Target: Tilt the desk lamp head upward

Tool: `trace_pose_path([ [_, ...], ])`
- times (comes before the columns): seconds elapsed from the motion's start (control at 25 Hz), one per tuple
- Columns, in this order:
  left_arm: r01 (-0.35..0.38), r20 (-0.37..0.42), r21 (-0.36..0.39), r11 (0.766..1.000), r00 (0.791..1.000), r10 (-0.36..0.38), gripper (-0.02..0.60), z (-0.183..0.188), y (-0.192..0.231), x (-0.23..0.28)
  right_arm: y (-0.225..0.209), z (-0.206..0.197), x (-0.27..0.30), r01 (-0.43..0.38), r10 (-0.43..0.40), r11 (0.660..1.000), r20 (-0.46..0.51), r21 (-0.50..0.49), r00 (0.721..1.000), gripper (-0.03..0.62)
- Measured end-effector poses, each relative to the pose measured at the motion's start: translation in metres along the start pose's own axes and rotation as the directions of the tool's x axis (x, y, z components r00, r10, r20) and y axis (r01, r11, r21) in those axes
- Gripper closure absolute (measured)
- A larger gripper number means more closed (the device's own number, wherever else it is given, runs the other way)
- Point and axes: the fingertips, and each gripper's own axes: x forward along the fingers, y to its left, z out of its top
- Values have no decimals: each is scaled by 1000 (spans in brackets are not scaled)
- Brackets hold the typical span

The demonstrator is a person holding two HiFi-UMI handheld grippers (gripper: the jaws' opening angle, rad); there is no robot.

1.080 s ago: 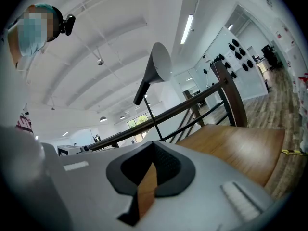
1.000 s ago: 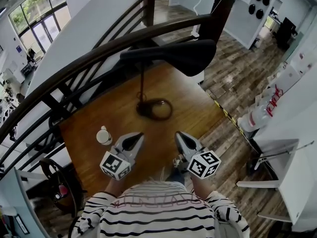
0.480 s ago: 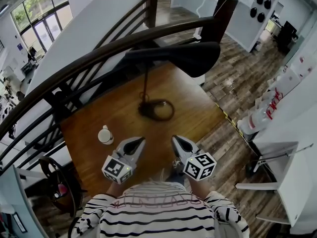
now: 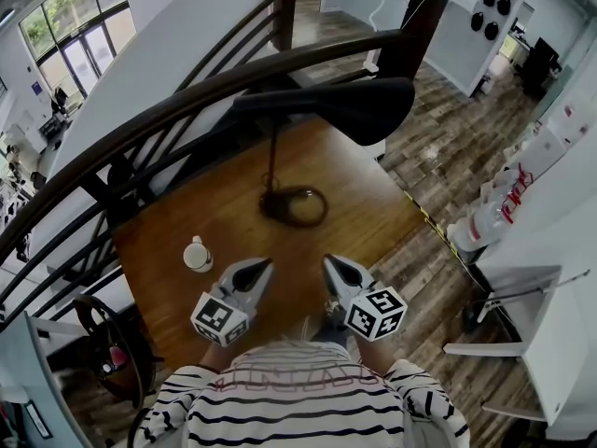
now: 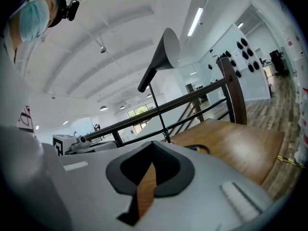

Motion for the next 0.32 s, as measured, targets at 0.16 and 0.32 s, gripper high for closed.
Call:
trace_pose_path([
  [0.16, 0, -5, -5, 1000, 1000, 0, 580, -1, 1, 0, 1, 1, 0, -2, 2, 1000, 0, -3, 1000, 595],
  [0.32, -1, -6, -6, 1000, 1000, 1, 580, 0, 2, 2, 1, 2, 1, -7, 7, 1000, -4, -8, 1000, 595],
])
